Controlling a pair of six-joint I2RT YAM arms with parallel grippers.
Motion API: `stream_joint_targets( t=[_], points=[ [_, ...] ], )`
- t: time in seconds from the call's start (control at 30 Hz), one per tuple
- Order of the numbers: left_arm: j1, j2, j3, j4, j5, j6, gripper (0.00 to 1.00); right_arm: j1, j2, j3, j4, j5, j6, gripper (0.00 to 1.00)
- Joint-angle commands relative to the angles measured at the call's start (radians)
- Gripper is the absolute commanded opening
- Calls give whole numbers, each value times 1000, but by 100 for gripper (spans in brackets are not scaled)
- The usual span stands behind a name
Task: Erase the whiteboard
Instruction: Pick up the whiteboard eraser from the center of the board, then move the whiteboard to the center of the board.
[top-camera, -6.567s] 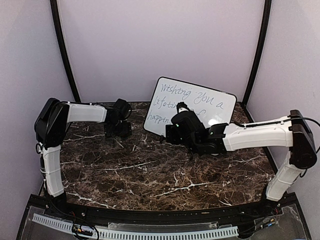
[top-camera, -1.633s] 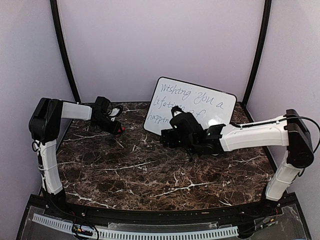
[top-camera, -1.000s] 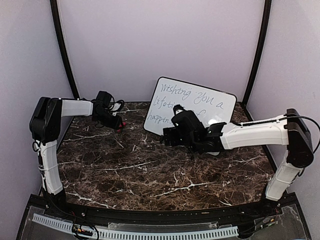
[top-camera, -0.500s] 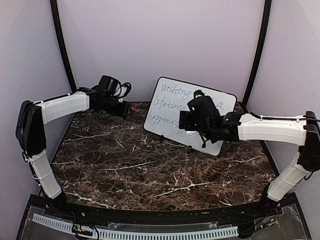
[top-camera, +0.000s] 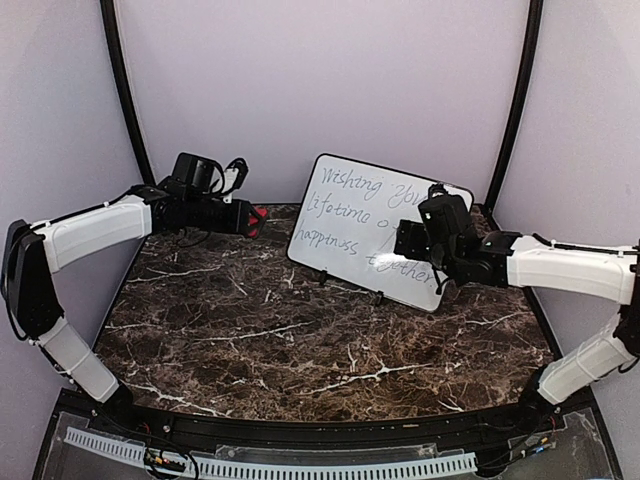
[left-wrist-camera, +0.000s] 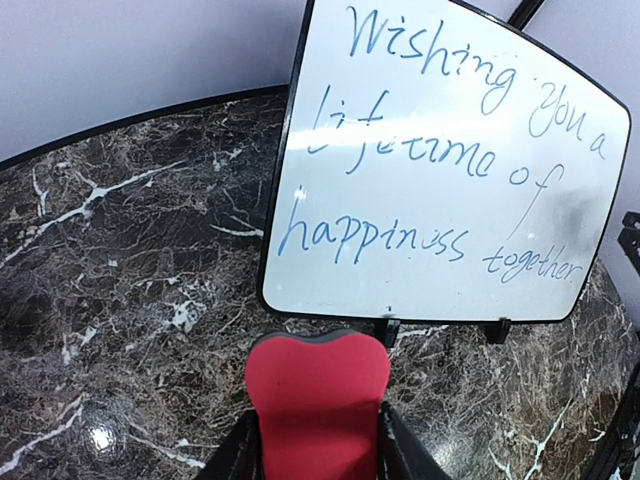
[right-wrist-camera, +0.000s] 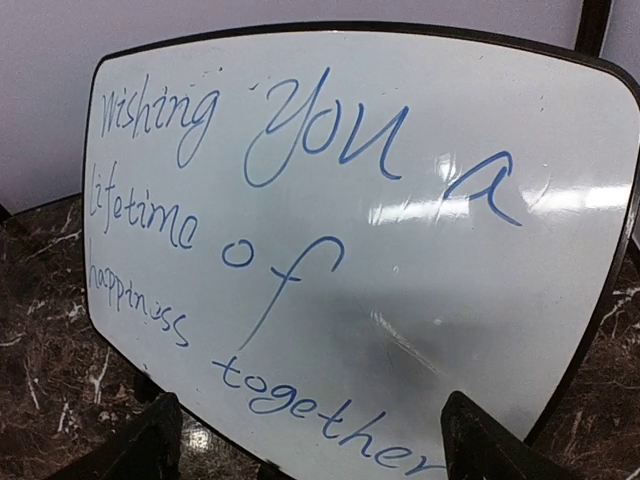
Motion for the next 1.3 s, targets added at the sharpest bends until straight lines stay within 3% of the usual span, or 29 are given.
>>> stream_joint_targets(
  t=[0.0, 0.23, 0.47, 0.67, 0.93, 1.27],
  points=[
    [-7, -42, -39, 61, 26, -25, 37, 3, -32, -39, 112, -96, -16, 83],
    [-7, -69, -63, 76, -23, -36, 37, 163, 156, 41, -65, 126, 266, 80],
    [-6, -93, -77, 82, -85, -41, 37, 196, 379, 174, -228, 168, 554, 80],
    [-7, -96, -90, 95, -88, -48, 37, 194, 477, 244, -269, 241, 619, 72],
    [-7, -97, -94, 101, -92, -49, 37, 193, 566, 272, -279, 188, 675, 67],
    [-7, -92, -99, 106, -91, -53, 37, 184, 619, 288, -263, 233, 688, 61]
  ],
)
